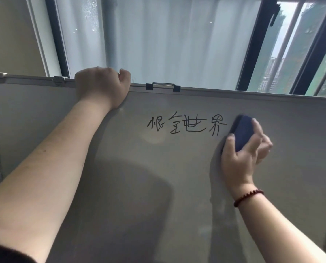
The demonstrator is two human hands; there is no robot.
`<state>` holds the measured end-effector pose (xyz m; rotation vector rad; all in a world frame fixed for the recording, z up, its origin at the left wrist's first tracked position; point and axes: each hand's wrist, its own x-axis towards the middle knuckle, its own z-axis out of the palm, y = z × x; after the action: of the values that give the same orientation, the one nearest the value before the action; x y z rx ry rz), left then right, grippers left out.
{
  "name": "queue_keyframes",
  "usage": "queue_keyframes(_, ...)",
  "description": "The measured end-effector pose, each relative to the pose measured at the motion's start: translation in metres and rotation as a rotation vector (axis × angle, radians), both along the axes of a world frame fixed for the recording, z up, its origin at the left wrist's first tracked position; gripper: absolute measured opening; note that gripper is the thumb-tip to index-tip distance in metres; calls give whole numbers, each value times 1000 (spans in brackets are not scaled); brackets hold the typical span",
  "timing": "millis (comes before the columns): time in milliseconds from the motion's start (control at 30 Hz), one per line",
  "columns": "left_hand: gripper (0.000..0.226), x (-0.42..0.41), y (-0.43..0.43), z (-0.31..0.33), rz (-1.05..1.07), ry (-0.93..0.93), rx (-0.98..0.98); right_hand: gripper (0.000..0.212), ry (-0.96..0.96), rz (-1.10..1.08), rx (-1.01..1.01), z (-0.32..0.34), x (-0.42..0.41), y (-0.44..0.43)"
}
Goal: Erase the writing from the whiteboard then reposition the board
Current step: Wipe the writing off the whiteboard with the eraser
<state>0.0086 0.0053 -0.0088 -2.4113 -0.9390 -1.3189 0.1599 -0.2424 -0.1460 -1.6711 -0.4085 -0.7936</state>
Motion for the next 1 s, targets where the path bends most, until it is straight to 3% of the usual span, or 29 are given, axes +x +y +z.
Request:
queue_keyframes(267, 56, -6, -2, 3, 32, 47, -37, 65, -2, -76, -149, 12, -10, 27)
queue_keyframes(367, 55, -5, -3, 5, 31, 72, -65, 61, -183, -48, -284, 14, -43, 57)
queue_keyframes(567, 58, -7, -4, 8, 22, 83, -89, 60, -743, 210, -660, -19, -116, 115)
queue_keyframes(667, 58, -7, -1, 5, 18, 68, -51, 60, -838, 269, -714, -24, -122, 121)
queue_keyframes(767, 55, -5, -2, 2, 3, 65, -14, 57, -715, 119, -572, -12, -97, 107)
queue_keyframes(867, 52, -5, -1, 1, -2, 42, 8, 59, -373, -106, -395, -1, -50, 68)
queue_keyframes(1000, 50, -3, 0, 2, -7, 51, 15, 62, 8, -220, -237, 3, -12, 23)
